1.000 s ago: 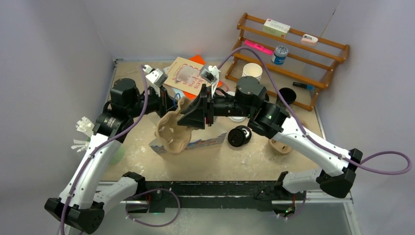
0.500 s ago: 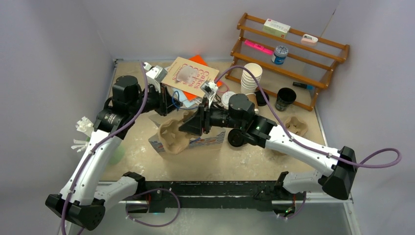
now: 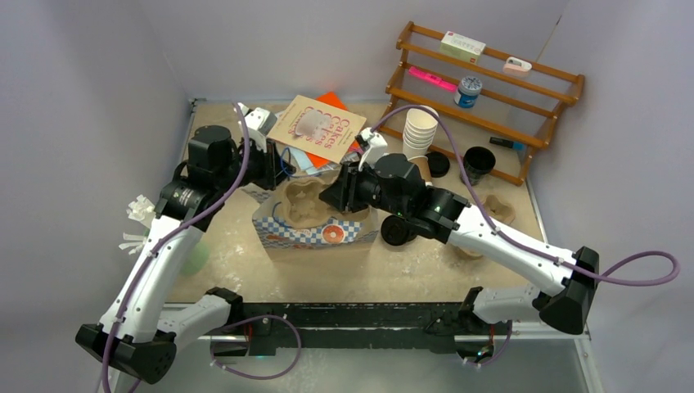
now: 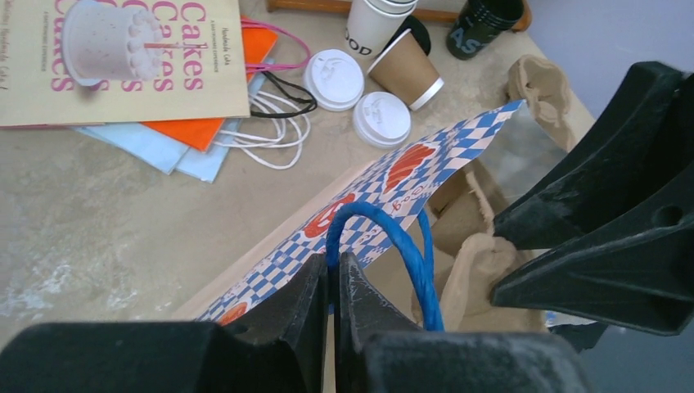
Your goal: Pack the takeout coffee
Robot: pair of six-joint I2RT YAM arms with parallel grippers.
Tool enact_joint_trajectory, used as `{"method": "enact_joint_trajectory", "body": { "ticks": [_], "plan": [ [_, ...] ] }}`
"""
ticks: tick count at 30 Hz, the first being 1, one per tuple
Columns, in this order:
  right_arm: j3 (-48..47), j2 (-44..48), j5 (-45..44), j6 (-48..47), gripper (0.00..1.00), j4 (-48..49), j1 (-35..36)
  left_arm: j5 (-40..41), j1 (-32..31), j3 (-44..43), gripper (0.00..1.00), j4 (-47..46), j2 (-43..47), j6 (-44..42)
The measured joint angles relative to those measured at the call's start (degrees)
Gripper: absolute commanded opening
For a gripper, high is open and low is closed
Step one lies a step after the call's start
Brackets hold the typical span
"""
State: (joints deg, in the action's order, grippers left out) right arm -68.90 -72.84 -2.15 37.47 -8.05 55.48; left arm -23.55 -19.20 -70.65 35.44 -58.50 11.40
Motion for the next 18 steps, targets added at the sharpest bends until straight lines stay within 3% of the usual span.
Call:
{"method": "enact_joint_trajectory", "body": {
  "ticks": [4, 7, 11, 18],
  "plan": [
    [-0.39, 0.02, -1.33, 1.53, 0.35, -1.33, -0.02, 2.21, 0.00, 0.00, 0.42, 0.52, -0.13, -1.16],
    [-0.39, 0.17, -1.14, 2.78, 0.35, -1.36, -0.02, 3.87, 0.00, 0.00, 0.54, 1.44, -0.13, -1.66],
    [-0.59, 0.61, -1.66, 4.48, 0.35, -1.86, -0.02, 6.45, 0.00, 0.00, 0.60, 3.58, -0.09, -2.12],
    [-0.70, 2.05, -3.43, 7.30, 0.34, -1.97, -0.02, 11.56, 0.00, 0.02, 0.63, 9.42, 0.55, -2.54]
  ]
}}
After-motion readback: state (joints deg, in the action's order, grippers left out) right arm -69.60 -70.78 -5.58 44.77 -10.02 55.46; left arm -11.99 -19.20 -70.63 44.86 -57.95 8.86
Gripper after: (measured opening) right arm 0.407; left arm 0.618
